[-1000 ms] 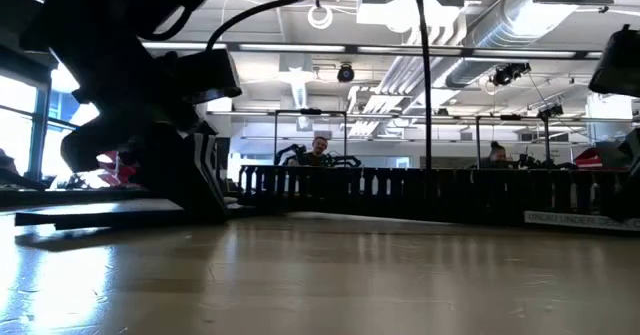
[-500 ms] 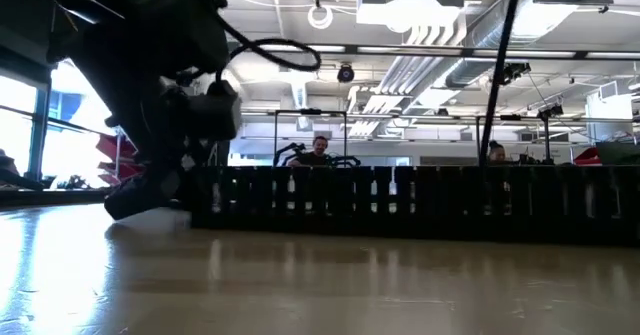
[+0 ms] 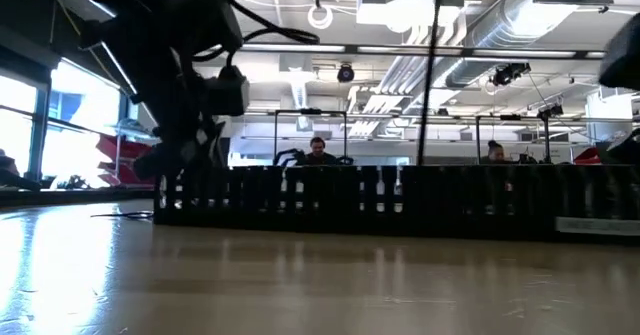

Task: Ziptie cables
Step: Put the zip-tied cables into the cable duct

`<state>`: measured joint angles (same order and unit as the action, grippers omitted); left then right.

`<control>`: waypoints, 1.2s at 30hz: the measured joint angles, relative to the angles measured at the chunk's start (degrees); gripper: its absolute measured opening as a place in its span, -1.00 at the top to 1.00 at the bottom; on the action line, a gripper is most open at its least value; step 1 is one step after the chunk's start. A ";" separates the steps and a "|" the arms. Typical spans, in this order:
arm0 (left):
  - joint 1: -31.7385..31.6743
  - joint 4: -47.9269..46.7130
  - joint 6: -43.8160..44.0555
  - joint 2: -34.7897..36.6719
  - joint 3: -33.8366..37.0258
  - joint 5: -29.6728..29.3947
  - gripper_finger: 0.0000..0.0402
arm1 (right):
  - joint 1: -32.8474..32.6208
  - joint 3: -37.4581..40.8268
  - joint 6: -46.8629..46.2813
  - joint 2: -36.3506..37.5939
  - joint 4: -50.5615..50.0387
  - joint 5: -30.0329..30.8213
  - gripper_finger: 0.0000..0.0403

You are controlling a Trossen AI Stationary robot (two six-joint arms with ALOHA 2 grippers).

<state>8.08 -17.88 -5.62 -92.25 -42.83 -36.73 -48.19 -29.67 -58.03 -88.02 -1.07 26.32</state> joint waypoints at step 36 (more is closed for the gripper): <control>16.57 -14.13 25.08 23.91 -0.04 -2.89 0.93 | 18.09 -18.69 21.07 -7.23 -12.55 -12.19 0.60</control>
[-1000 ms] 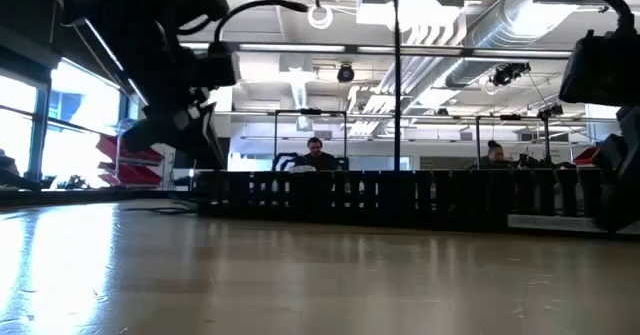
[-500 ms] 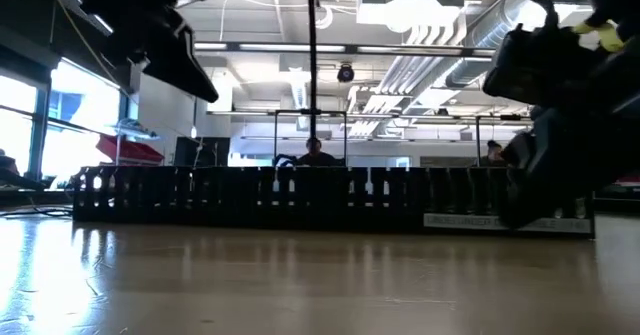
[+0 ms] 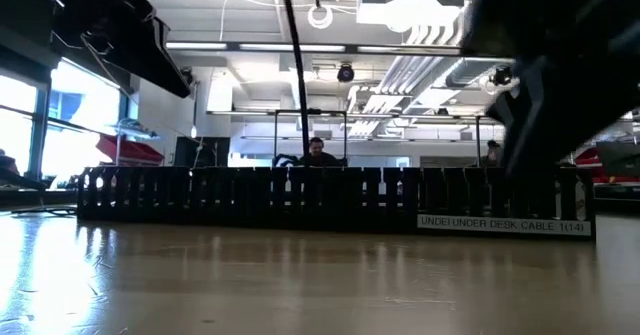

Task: Ziptie cables
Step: Put the zip-tied cables into the cable duct

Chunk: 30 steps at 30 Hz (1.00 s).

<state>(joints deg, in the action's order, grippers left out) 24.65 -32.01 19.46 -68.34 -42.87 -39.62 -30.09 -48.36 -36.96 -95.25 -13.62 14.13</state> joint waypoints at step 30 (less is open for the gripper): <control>-7.19 52.72 -24.18 -1.03 19.49 27.41 0.93 | 24.70 4.61 33.71 1.45 41.88 -3.54 -0.12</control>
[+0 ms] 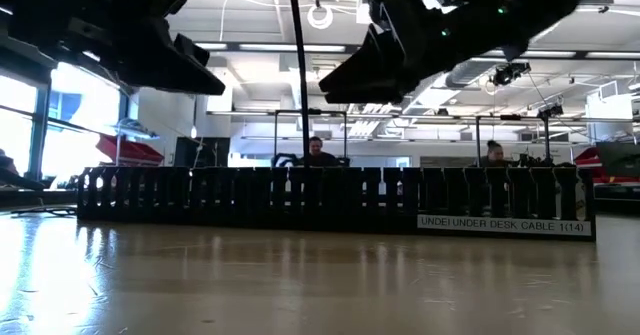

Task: Ziptie cables
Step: Put the zip-tied cables into the cable duct

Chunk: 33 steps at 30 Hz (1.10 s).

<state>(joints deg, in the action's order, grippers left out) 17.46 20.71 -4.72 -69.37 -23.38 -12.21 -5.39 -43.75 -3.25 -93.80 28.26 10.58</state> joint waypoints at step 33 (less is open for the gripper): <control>5.34 17.36 0.14 -27.14 -12.24 3.98 0.93 | -15.30 -5.68 -8.72 -14.36 12.87 0.87 -0.05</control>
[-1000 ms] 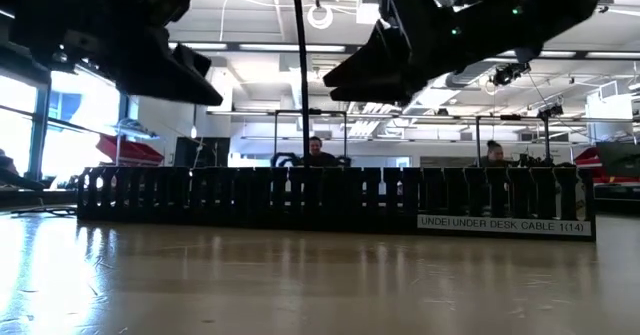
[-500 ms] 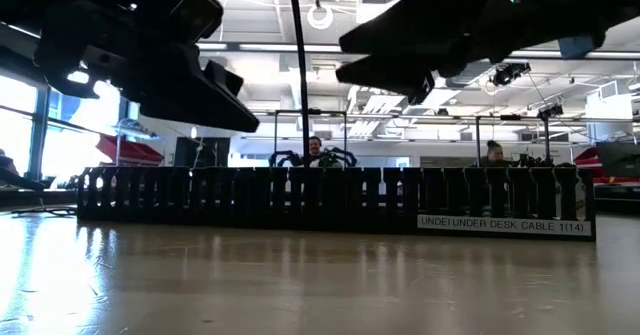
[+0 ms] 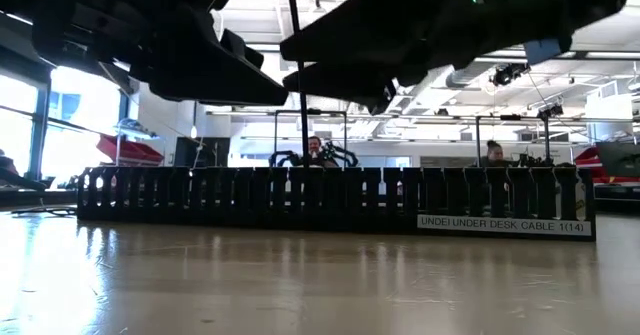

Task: Ziptie cables
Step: Put the zip-tied cables into the cable duct

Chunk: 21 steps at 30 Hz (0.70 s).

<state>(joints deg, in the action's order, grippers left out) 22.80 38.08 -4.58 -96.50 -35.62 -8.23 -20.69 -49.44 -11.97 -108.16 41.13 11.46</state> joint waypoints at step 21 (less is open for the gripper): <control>1.19 -4.89 3.90 0.04 0.00 -5.01 0.93 | 0.06 -2.31 10.63 -0.02 -6.45 -10.39 0.99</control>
<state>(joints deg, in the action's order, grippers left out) 23.99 33.19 -0.68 -96.47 -35.62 -13.23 -20.63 -51.75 -1.35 -108.18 34.68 1.06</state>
